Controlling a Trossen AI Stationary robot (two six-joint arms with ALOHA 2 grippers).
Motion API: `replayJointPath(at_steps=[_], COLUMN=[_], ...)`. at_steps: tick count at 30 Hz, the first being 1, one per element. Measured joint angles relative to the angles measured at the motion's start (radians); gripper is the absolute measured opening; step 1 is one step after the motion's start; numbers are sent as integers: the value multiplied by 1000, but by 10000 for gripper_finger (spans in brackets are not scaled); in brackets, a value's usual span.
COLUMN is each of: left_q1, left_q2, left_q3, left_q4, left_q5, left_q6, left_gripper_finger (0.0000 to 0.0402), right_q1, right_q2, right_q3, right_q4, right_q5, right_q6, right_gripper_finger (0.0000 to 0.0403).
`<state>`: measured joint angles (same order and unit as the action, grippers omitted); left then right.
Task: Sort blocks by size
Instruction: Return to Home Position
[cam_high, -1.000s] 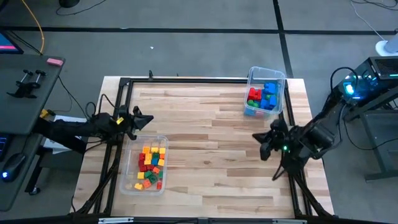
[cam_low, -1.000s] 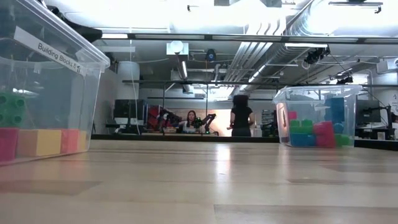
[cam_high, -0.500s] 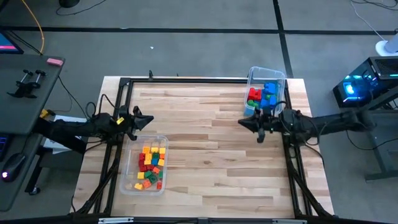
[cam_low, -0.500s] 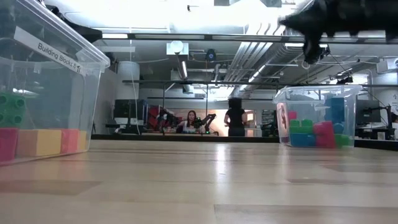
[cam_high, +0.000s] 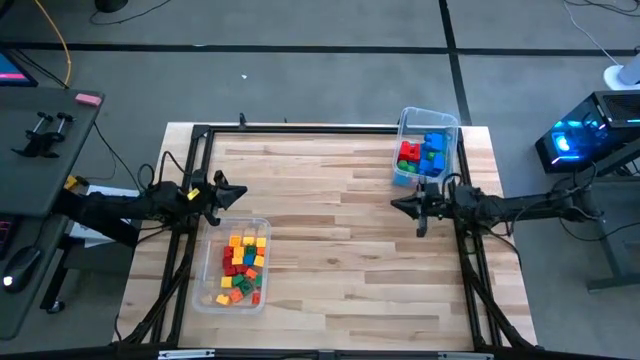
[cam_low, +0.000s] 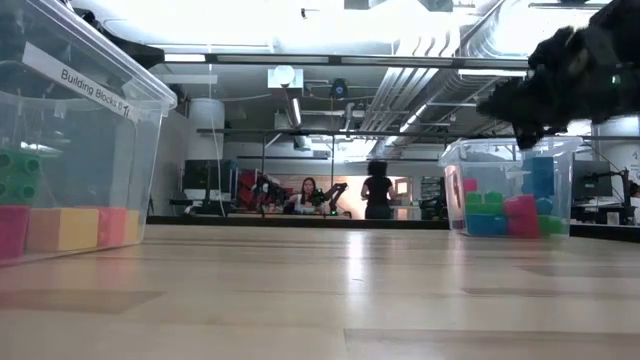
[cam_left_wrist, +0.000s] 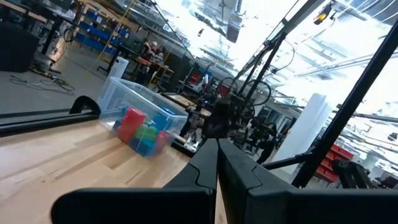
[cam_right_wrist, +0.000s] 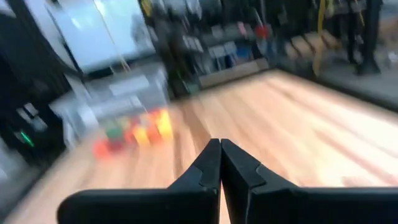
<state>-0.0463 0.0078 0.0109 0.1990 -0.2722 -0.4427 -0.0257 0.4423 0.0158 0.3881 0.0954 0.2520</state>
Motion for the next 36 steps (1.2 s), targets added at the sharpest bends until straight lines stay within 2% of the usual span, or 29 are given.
replayJointPath(at_steps=[11,15,22,27,36], left_q1=[0,0,-2,-1,-1], left_q2=[0,-4,-4,4,12], left_q3=[0,1,1,1,1], left_q4=[0,-6,-16,-21,-26], left_q5=[0,0,0,-2,0], left_q6=[0,0,0,1,1], left_gripper_finger=[1,1,1,1,1], right_q1=[4,26,30,15,13], right_q2=[-4,-135,-439,-417,-409], right_q3=[1,2,2,4,3], right_q4=[-388,-382,-380,-280,-317], right_q5=[4,-3,-3,-1,1], right_q6=[61,61,61,61,61], right_gripper_finger=[0,0,0,0,1])
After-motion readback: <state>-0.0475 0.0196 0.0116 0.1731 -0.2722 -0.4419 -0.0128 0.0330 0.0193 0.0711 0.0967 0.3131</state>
